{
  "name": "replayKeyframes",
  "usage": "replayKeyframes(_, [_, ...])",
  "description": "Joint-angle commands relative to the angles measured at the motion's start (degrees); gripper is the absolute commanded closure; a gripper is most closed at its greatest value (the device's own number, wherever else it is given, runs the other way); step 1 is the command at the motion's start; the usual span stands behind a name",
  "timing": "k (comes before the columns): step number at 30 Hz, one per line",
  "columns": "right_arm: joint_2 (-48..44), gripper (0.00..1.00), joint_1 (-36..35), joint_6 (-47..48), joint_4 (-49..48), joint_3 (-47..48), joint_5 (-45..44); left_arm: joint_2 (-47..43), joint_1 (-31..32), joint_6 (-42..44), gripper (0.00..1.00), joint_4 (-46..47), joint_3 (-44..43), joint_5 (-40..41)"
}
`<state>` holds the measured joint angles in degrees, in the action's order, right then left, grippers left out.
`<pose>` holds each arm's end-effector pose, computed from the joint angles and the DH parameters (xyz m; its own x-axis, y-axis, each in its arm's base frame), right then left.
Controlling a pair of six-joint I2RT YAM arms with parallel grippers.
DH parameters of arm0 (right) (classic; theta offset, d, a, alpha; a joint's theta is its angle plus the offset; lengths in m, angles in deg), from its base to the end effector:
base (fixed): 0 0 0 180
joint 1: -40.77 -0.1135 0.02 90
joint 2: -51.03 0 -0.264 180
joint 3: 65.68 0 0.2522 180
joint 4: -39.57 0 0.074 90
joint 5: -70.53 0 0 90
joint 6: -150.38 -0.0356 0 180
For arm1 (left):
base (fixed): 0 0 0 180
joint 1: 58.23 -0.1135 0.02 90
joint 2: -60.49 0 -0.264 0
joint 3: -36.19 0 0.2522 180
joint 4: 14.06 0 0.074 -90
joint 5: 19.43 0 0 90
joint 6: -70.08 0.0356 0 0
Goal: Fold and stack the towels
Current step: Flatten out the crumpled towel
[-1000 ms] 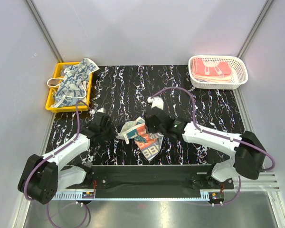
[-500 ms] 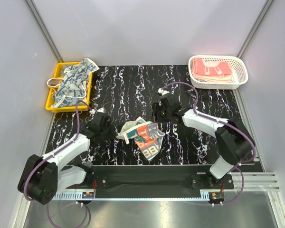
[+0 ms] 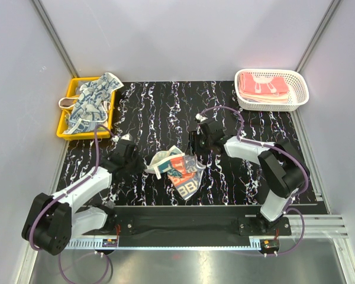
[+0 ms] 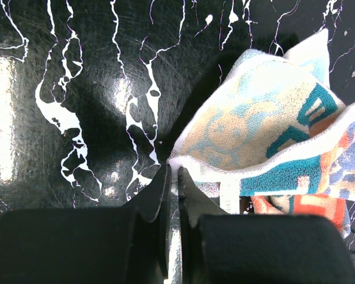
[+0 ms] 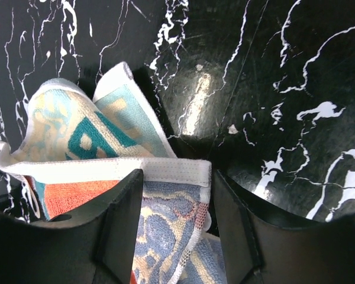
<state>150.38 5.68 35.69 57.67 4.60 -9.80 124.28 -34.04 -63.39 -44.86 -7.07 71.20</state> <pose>0.2891 0.2104 0.1714 -0.8210 -0.0735 -0.5662 -0.3491 0.8493 0.3959 0.1900 -0.0849 0.1763 -0.7944 -0.3973 -0.4594 -0.1972 0.8841 -0.4236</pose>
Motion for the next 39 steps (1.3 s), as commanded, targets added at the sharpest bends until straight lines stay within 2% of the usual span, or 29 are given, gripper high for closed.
replayKeyframes(1, [0.14, 0.43, 0.37, -0.98, -3.11, -0.35, 2.28, -1.30, -0.01, 0.66, 1.00, 1.74, -1.79, -0.18])
replayKeyframes(5, [-1.44, 0.45, 1.07, -2.12, -3.81, -1.23, 4.21, -1.65, -0.10, 0.83, 1.00, 1.57, -2.06, -0.27])
replayKeyframes(8, [-2.23, 0.52, 1.60, -3.43, -3.81, -1.40, 6.58, -1.83, -0.10, 0.92, 1.00, 1.13, -2.67, -0.18])
replayKeyframes(9, [-2.58, 0.62, 1.69, -3.96, -3.81, -1.75, 6.59, -2.00, -0.02, 0.92, 1.00, 0.96, -2.85, -0.18])
replayKeyframes(12, [-4.16, 0.71, 2.04, -4.67, -3.72, -2.19, 6.32, -2.61, -0.10, 1.10, 1.00, 0.17, -3.29, -0.01])
replayKeyframes(14, [-5.56, 0.81, 2.04, -4.84, -2.76, -2.19, 5.71, -3.14, -0.10, 1.36, 1.00, -0.45, -4.07, 0.25])
replayKeyframes(19, [-9.87, 0.91, 2.22, -4.76, -0.91, -1.58, 3.69, -4.64, -0.10, 3.03, 1.00, -3.70, -7.15, 0.96])
replayKeyframes(22, [-14.18, 0.93, 2.13, -3.70, 1.45, -0.27, 1.58, -6.48, 0.16, 5.58, 1.00, -7.30, -11.19, 1.84])
replayKeyframes(26, [-21.63, 0.95, 2.13, -0.11, 7.50, 3.42, -1.23, -9.91, 1.91, 9.88, 1.00, -13.19, -19.00, 4.29])
replayKeyframes(30, [-27.80, 0.96, 2.04, 4.98, 11.74, 9.83, -2.46, -12.63, 5.69, 13.22, 1.00, -18.63, -32.24, 5.97])
replayKeyframes(34, [-32.02, 0.98, 1.96, 8.16, 15.78, 16.16, -2.29, -11.94, 14.02, 16.39, 1.00, -22.07, -44.72, 9.04])
replayKeyframes(39, [-36.33, 0.99, 1.43, 10.09, 19.65, 22.49, -0.01, -11.14, 22.47, 19.29, 1.00, -23.83, -53.64, 11.85])
